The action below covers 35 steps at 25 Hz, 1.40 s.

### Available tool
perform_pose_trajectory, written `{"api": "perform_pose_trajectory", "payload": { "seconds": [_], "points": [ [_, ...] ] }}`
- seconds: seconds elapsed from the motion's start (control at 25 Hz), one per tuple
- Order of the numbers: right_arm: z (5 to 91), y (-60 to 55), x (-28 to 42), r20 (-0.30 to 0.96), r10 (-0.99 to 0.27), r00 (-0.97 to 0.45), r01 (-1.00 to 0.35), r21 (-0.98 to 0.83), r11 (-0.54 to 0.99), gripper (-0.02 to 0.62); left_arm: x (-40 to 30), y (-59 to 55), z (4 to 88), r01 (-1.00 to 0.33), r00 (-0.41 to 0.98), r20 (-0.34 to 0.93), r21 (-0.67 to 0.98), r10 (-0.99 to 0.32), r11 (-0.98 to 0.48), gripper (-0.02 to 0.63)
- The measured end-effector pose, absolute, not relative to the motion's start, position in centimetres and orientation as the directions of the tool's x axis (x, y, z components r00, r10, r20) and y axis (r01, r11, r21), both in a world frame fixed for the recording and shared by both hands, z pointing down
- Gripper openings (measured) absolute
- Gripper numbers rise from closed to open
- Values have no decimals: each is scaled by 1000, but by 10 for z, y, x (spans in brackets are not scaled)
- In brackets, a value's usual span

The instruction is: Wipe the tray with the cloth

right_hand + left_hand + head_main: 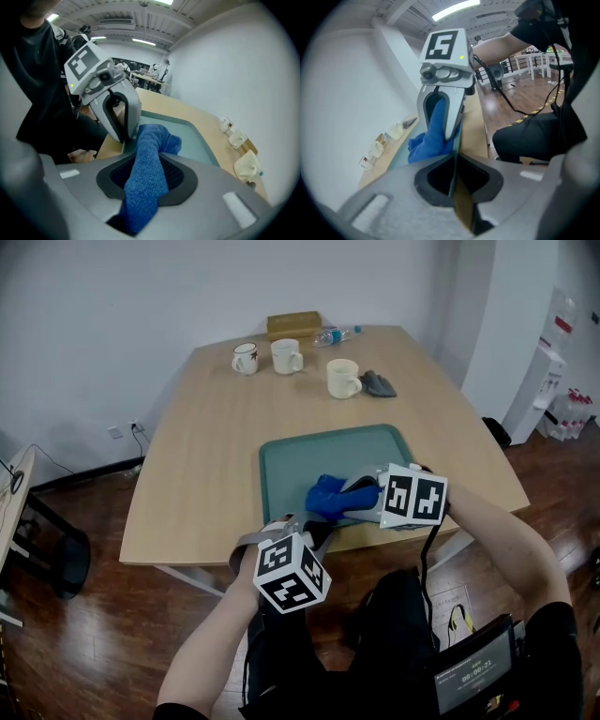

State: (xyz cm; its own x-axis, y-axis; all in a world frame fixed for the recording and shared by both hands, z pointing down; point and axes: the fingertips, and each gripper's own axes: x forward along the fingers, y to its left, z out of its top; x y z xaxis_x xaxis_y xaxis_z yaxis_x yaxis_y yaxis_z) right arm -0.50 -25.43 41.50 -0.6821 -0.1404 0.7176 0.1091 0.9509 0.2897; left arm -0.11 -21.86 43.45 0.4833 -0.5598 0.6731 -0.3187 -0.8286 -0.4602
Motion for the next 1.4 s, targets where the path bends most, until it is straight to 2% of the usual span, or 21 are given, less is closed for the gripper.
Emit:
{"api": "perform_pose_trajectory", "payload": {
  "seconds": [0.24,0.32,0.72,0.84,1.04,1.4],
  "points": [
    [416,-247,3,710,-33,-704,153,197,968,112,2,-214,433,-311,491,674,-456,-552,-834,28],
    [415,-260,3,706,-32,-708,141,185,973,112,3,-213,432,-304,498,671,-459,-550,-835,28],
    [413,-398,2,689,-311,-655,-141,293,946,112,3,-214,429,-297,522,660,-453,-540,-841,26],
    [413,-424,11,698,-347,-627,-174,309,935,114,2,-215,430,-298,519,662,-452,-541,-840,26],
    [417,-412,15,706,-313,-635,-146,289,946,114,1,-217,433,-303,518,670,-438,-532,-847,26],
    [419,-304,44,710,-175,-683,-49,195,980,114,-1,-218,435,-305,513,678,-429,-526,-850,26]
  ]
}}
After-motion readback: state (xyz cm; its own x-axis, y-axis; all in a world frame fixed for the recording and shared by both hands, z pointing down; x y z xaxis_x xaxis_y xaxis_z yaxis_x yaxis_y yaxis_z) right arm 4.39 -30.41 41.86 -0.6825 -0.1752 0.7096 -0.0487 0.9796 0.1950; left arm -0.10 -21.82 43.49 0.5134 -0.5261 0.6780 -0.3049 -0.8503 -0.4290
